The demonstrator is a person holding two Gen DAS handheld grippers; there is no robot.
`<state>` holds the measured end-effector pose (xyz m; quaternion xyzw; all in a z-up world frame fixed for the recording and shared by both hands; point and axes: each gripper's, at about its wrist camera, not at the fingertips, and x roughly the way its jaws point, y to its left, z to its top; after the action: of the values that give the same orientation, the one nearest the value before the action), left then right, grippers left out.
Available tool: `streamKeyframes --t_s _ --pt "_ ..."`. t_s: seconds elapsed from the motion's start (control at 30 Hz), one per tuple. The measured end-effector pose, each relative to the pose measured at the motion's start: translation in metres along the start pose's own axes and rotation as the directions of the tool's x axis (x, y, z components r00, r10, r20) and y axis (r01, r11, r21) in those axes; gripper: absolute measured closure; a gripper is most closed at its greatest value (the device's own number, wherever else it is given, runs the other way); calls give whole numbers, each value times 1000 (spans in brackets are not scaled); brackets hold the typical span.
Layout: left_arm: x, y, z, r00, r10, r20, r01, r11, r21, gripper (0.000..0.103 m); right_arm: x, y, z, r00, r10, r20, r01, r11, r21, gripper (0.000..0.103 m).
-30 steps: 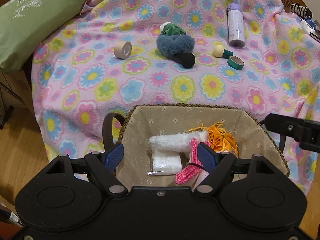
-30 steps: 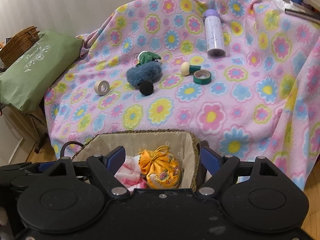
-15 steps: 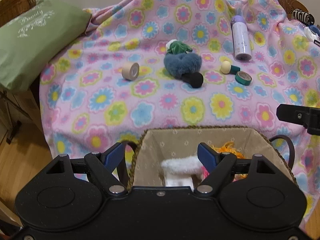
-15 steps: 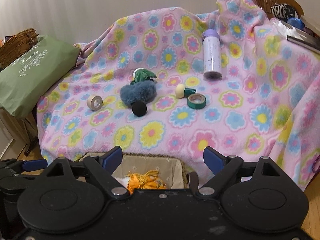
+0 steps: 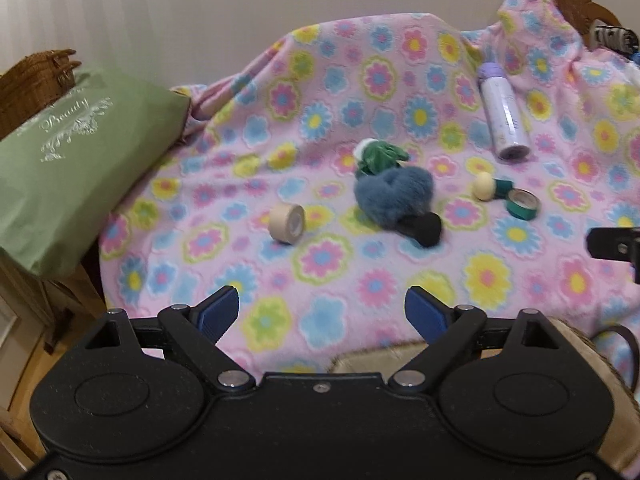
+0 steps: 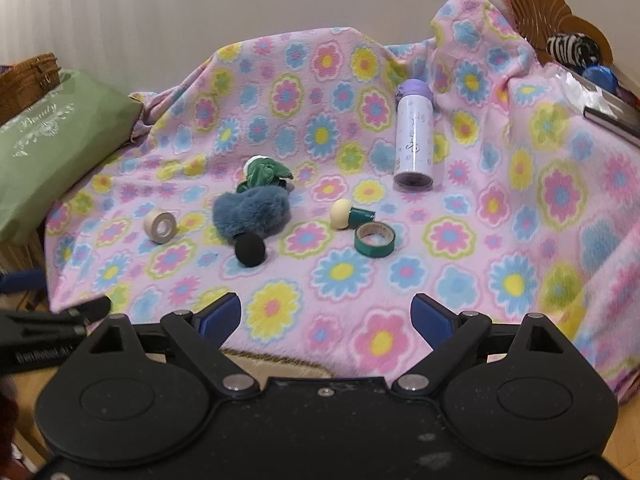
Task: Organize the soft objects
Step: 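Lift both tools out of the basket and move toward the blanket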
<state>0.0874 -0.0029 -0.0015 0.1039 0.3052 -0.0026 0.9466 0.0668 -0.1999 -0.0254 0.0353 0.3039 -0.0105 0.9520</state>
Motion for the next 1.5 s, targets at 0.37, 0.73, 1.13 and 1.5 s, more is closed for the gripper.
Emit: streamKeyframes --t_s 0.37,0.73,1.13,1.5 --pt "50 7 0 997 66 -37 -65 997 37 15 52 -8 10 988 -152 13 153 987 -52 11" --pt "72 13 -8 996 69 -52 -67 997 36 15 91 -6 3 988 -126 -92 124 992 -20 11" --pt "92 29 -13 985 18 -174 -30 997 -65 16 93 -7 8 990 -114 -81 121 990 76 11" --pt "84 17 -18 988 76 -132 -85 995 -61 15 86 -11 14 988 -151 -39 154 986 66 7"
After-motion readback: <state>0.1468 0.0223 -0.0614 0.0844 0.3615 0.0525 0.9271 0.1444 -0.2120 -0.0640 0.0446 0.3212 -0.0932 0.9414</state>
